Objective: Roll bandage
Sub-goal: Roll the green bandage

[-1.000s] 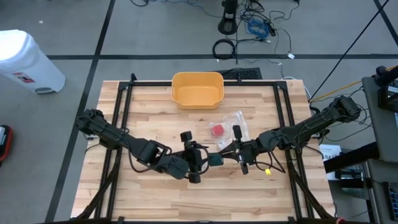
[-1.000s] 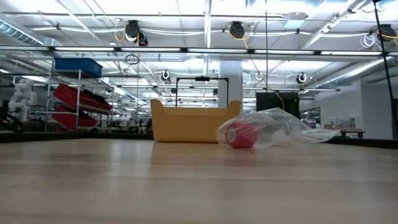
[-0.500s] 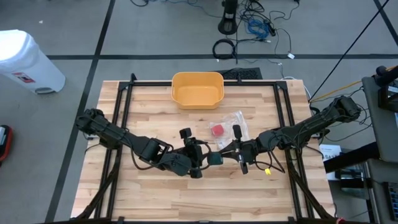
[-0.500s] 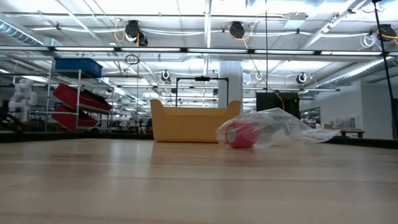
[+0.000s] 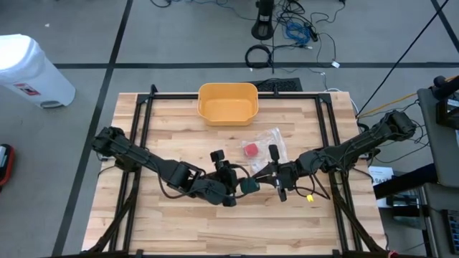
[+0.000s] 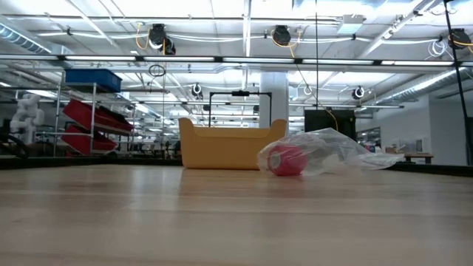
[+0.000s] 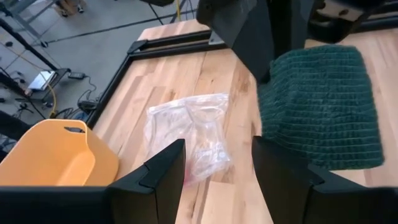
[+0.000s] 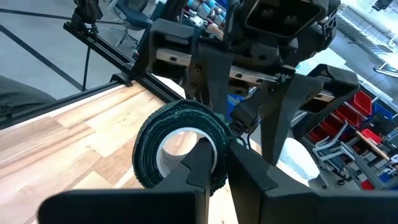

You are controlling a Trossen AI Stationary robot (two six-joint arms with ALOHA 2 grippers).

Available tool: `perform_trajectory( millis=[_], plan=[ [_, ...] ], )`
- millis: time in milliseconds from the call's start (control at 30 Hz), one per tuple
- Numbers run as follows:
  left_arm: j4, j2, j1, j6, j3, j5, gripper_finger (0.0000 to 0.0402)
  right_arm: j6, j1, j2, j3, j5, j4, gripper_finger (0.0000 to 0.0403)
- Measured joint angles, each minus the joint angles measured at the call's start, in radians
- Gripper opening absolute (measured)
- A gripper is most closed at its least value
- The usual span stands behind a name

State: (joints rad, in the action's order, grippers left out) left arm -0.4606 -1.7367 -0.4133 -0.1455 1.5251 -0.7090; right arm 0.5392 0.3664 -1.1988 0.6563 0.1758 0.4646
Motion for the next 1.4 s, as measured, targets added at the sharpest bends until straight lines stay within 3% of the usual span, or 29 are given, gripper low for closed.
perform_trajectory(
  millis=[633, 933, 1167, 1400],
  plan=[
    [0.000, 0.049, -0.128, 0.047, 0.018, -0.096, 0.0191, -0.035, 0.002, 0.001, 0.000, 0.006, 0.073, 0.0034],
    [0.076, 0.044, -0.205, 0.084, 0.018, -0.214, 0.0191, -0.124, 0.012, 0.057, 0.000, -0.003, 0.120, 0.0034],
    [0.343, 0.018, -0.216, 0.305, 0.018, -0.246, 0.0191, -0.223, 0.016, 0.089, 0.000, -0.126, 0.180, 0.0034],
    [0.524, -0.009, -0.215, 0.380, 0.018, -0.216, 0.0191, -0.240, 0.035, 0.090, 0.000, -0.131, 0.226, 0.0034]
  ],
)
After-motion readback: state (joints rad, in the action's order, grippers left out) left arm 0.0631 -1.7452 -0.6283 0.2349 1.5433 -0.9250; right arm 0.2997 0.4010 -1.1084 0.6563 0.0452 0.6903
